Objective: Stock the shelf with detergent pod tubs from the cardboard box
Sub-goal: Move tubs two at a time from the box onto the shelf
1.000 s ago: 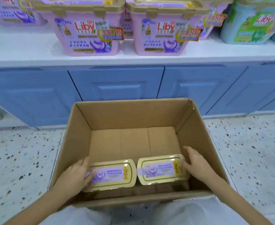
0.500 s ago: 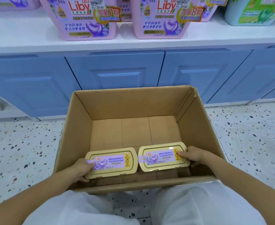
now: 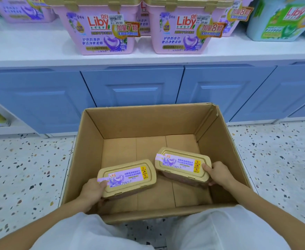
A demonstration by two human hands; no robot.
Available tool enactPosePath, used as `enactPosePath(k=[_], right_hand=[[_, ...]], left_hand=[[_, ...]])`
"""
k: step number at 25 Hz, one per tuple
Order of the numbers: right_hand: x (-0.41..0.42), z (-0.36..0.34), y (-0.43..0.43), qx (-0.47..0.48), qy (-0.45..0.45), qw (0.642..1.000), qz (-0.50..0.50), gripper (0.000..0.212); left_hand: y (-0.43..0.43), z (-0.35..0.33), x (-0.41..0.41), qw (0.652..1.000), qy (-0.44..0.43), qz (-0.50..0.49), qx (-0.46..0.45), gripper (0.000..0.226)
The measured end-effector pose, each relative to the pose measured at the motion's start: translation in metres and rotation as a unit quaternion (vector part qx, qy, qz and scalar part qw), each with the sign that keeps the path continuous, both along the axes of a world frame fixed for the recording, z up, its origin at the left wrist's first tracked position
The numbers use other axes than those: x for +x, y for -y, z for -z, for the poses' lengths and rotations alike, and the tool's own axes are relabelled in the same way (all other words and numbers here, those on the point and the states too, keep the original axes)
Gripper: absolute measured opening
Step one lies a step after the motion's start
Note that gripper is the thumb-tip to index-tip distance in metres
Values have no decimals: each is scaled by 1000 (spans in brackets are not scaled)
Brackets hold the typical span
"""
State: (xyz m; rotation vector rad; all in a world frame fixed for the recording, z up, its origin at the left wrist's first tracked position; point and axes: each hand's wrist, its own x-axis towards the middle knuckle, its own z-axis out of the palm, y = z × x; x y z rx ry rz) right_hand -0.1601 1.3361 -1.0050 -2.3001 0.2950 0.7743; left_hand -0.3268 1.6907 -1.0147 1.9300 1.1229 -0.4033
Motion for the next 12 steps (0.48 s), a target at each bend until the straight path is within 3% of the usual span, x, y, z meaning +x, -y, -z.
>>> enactPosePath(k=[2, 5, 12], right_hand=[[2, -13, -2, -17, 47, 999, -7, 38], [8, -43, -5, -27, 105, 994, -24, 37], [38, -143, -8, -29, 237, 970, -48, 46]], left_hand=[[3, -10, 3, 993, 4, 75, 93, 29], [3, -33, 13, 978, 44, 128, 161, 28], [-19, -110, 28, 953, 194, 81, 220, 30]])
